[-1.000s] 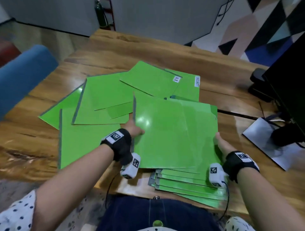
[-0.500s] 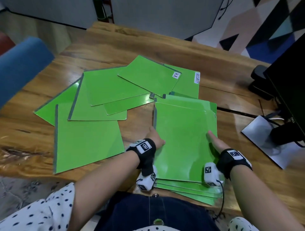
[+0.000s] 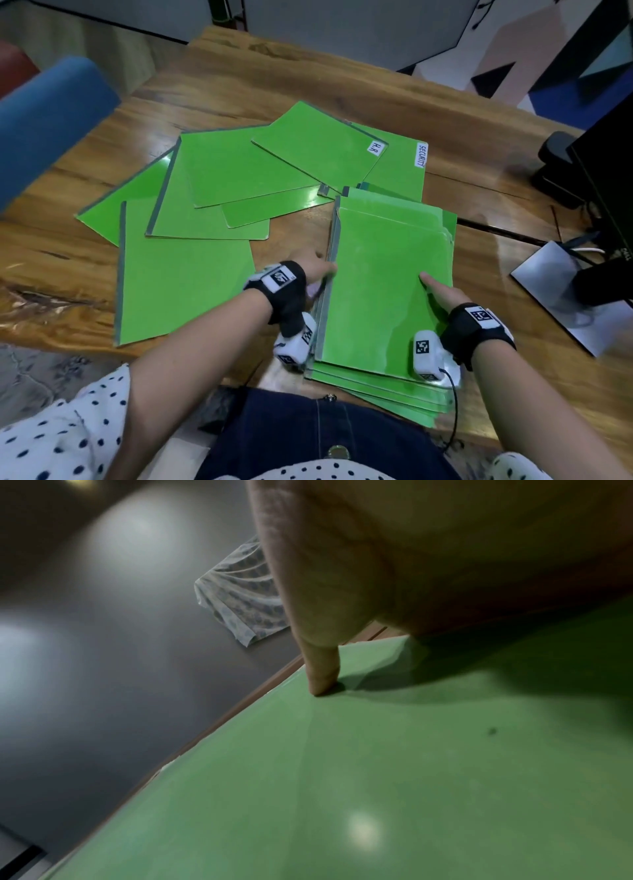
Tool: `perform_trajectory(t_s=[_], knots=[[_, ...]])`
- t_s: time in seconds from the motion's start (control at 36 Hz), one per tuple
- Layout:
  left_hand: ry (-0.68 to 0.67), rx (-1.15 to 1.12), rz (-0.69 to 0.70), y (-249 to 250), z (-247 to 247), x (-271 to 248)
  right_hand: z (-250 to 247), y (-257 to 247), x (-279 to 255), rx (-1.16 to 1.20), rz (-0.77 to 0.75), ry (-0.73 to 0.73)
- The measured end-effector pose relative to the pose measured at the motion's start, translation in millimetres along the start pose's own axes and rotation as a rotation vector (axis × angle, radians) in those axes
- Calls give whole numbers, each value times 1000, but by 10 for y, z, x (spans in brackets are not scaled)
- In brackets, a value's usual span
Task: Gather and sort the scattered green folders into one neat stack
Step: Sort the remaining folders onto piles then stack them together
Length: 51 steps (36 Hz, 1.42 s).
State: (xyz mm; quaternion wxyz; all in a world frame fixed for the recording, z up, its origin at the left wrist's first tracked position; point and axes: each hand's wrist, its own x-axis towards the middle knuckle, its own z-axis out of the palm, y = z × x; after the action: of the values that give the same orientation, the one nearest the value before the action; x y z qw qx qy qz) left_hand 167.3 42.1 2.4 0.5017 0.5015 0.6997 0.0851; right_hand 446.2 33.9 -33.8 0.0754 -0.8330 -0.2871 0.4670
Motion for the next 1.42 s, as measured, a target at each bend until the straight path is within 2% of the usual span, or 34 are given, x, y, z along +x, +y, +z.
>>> perform_trajectory(t_s=[0.06,0.11,0.17,0.19,0.28,0.36,0.5,0.67,0.75,0.81,0.86,0.92,0.97,1.0,1.14,1.22,1.36,1.42], knots=[[150,71,-7,-125,-241,72,14,-12,-4,-1,10,4],[333,236,-38,-281,-505,158,36,-26,-7,-4,15,8],[431,389,-106,-475,-744,240,57,-31,-11,-8,11,24],[434,457,-147,-573,-856,260,66,-34,-13,-17,4,31],[332,693,-242,-895,-1135,315,75,-49,-21,-51,-3,31],[232,836,-267,-1104,-1225,299,71,-65,-26,-63,-6,31],[189,896,-163,-1130,-976,129,70,-80,-18,-63,4,23],[150,937,8,-928,-644,-179,91,-66,-17,-67,15,52],[193,814,51,-849,-672,-239,102,-57,-26,-78,2,76],[331,526,-5,-879,-817,-178,104,-55,-32,-78,-1,85],[546,261,-167,-978,-1016,-96,104,-56,-47,-80,-1,91],[675,66,-399,-1114,-1193,-87,107,-52,-60,-85,-1,98],[663,-35,-567,-1251,-1279,-73,109,-53,-69,-95,-3,103],[643,-66,-597,-1296,-1290,-64,109,-57,-75,-101,-6,104],[579,-203,-574,-1316,-1217,-18,109,-68,-74,-116,-14,106],[461,-238,-562,-1268,-1225,-45,110,-70,-80,-137,-15,115],[351,-130,-547,-1171,-1324,-71,114,-65,-96,-132,-11,114],[342,-36,-605,-1341,-1434,19,111,-66,-105,-130,-12,108]])
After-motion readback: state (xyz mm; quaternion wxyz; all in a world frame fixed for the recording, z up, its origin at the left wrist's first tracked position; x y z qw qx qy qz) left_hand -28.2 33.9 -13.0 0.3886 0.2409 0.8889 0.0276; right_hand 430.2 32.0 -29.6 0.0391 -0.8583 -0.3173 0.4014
